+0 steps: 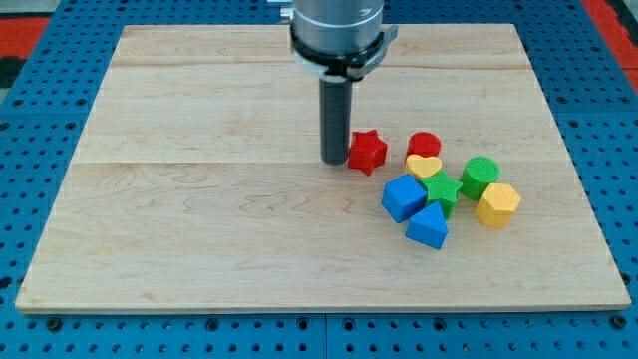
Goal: Slide the red star towards the top right
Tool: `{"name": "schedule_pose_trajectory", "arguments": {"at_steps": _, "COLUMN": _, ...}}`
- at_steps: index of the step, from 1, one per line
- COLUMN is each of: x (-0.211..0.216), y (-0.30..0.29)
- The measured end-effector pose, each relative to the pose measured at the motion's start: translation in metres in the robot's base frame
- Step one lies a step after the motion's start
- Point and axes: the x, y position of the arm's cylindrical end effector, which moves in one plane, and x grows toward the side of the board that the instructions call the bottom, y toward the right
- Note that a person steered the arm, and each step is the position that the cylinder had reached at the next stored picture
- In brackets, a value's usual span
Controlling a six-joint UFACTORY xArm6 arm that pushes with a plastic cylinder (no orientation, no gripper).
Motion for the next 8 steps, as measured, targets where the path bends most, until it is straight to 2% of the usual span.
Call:
{"name": "schedule_pose_trajectory", "arguments": {"at_steps": 1, "x": -0.015, "y": 0.022}}
{"name": "schedule_pose_trajectory", "arguments": {"at_steps": 2, "x": -0.015, "y": -0.004}}
{"name": "schedule_pose_trajectory", "arguments": {"at_steps": 4, "x": 0.030, "y": 0.005}}
{"name": "schedule_pose_trajectory", "arguments": {"at_steps": 5, "x": 0.018, "y": 0.040}}
{"name": "schedule_pose_trajectory", "arguments": {"at_steps": 7, "x": -0.018, "y": 0.055}}
{"name": "schedule_pose_trajectory", "arguments": {"at_steps": 8, "x": -0.021, "y": 0.081}}
